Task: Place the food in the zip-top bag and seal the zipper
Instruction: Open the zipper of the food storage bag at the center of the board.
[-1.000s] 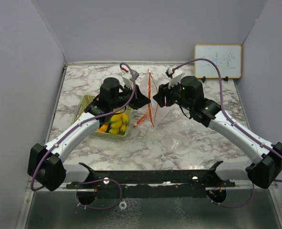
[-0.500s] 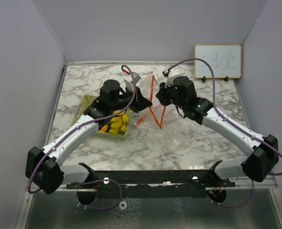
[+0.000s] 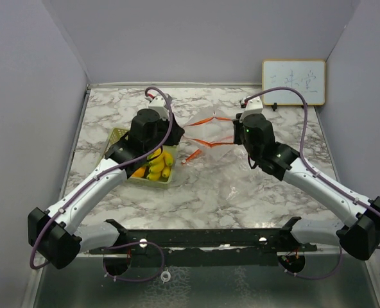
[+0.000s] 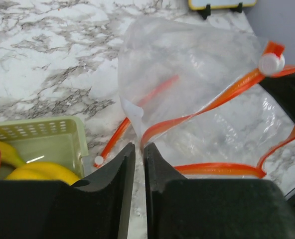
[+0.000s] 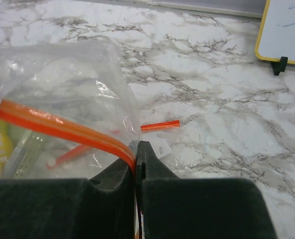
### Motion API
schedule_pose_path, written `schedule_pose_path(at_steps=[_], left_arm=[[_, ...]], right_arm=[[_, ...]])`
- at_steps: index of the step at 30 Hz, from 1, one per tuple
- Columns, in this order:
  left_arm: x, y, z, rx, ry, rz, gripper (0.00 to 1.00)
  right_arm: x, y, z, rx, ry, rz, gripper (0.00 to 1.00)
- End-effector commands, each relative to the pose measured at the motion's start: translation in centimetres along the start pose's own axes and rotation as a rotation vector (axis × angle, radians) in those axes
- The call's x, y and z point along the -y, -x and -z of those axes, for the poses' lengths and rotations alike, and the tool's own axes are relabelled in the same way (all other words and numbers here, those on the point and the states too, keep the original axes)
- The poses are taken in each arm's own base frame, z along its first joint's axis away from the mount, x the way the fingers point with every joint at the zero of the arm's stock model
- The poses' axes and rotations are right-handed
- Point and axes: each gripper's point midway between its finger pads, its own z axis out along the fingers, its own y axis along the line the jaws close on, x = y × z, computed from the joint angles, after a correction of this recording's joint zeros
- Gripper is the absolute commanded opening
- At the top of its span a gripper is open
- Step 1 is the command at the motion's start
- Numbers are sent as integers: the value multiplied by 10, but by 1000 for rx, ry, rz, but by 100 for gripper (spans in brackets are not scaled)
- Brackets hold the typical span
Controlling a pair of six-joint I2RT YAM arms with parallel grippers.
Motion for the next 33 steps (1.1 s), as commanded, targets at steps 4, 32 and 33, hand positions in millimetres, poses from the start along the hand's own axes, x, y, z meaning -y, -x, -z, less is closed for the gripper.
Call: schedule_pose_path(at_steps=[4, 32, 33], left_arm=[[42, 24, -16, 87, -221, 131, 40], [100, 14, 19, 126, -433, 100, 99], [102, 9, 16, 112, -415, 89, 99]], right_arm=[[-25, 21, -2, 59, 108, -29, 2], [-53, 31, -15, 47, 112, -33, 2], [-54, 33, -14, 50, 114, -31, 2]])
